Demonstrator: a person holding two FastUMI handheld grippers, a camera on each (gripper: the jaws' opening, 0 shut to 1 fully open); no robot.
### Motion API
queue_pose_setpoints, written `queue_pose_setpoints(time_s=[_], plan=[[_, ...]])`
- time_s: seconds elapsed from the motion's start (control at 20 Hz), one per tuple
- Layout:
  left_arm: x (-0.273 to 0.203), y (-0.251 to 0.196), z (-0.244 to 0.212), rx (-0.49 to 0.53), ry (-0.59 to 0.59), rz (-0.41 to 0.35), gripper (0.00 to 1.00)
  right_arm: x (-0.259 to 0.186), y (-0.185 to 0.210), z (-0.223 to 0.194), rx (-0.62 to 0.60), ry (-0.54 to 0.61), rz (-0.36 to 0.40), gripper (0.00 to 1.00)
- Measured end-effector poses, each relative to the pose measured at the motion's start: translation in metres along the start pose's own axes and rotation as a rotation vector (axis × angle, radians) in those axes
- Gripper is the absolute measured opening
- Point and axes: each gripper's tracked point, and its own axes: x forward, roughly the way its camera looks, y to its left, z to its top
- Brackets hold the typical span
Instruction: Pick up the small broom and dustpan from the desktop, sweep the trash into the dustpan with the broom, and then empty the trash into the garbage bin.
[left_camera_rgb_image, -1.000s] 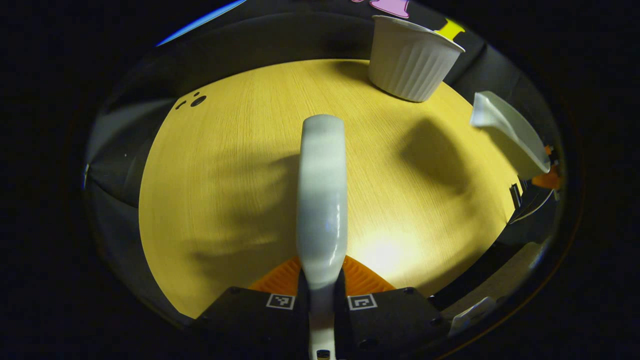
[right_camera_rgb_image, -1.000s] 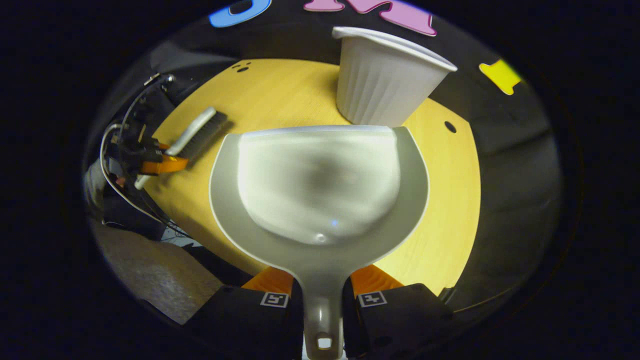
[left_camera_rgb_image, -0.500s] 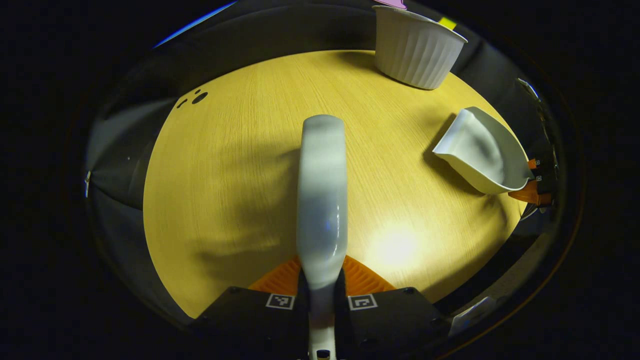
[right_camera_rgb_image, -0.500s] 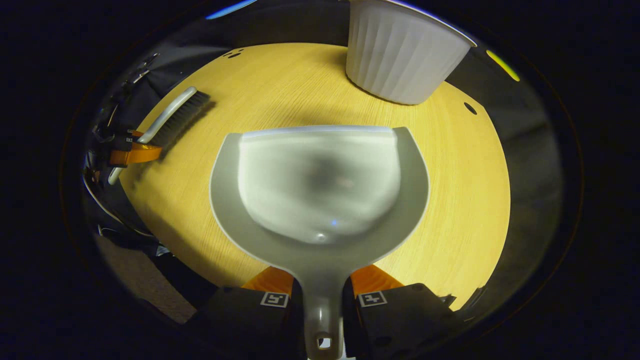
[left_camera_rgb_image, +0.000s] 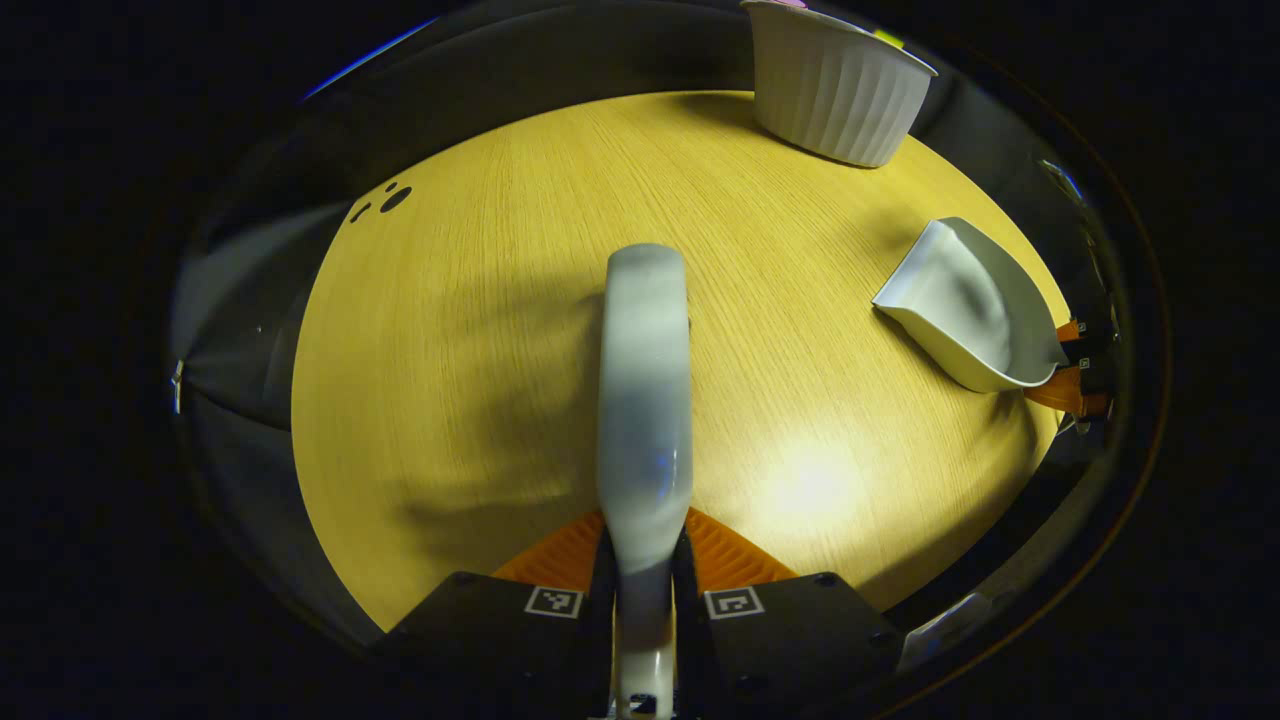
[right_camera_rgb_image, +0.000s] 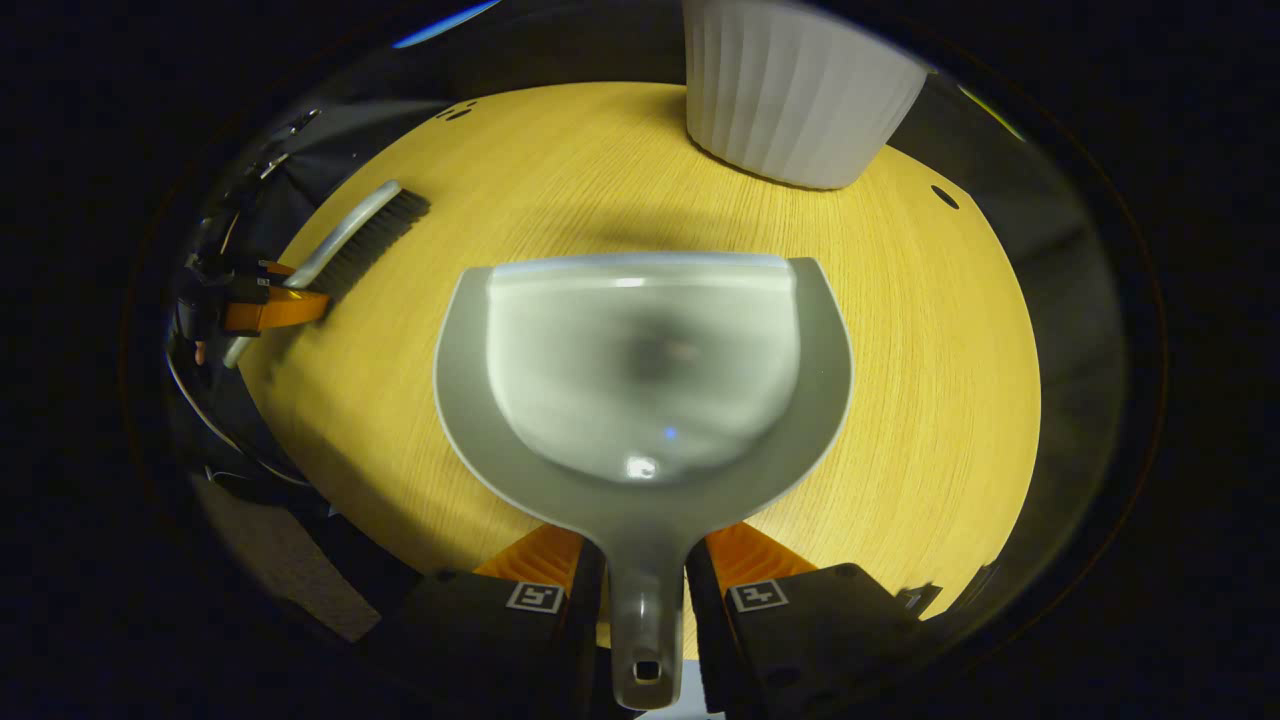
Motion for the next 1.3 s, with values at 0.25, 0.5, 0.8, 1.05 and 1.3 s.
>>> queue_pose_setpoints(time_s=[0.25,0.5,0.8,1.05,1.3], plan=[[-0.006,0.011,0.004,0.056,-0.028,0.036,0.36,-0.032,-0.003,0.004,-0.006,-0.026,0.01,0.47],[-0.047,0.009,0.014,0.064,-0.119,0.047,0.5,-0.096,0.001,0.029,-0.004,-0.158,0.024,0.51],[-0.138,0.0,0.088,-0.035,-0.507,0.051,0.51,-0.167,0.018,0.093,0.009,-0.448,0.033,0.51],[-0.21,-0.012,0.137,-0.121,-0.82,0.05,0.51,-0.225,0.012,0.146,-0.017,-0.719,-0.008,0.51],[-0.26,-0.038,0.146,-0.183,-0.955,0.06,0.52,-0.272,0.013,0.178,-0.138,-0.91,-0.014,0.56]])
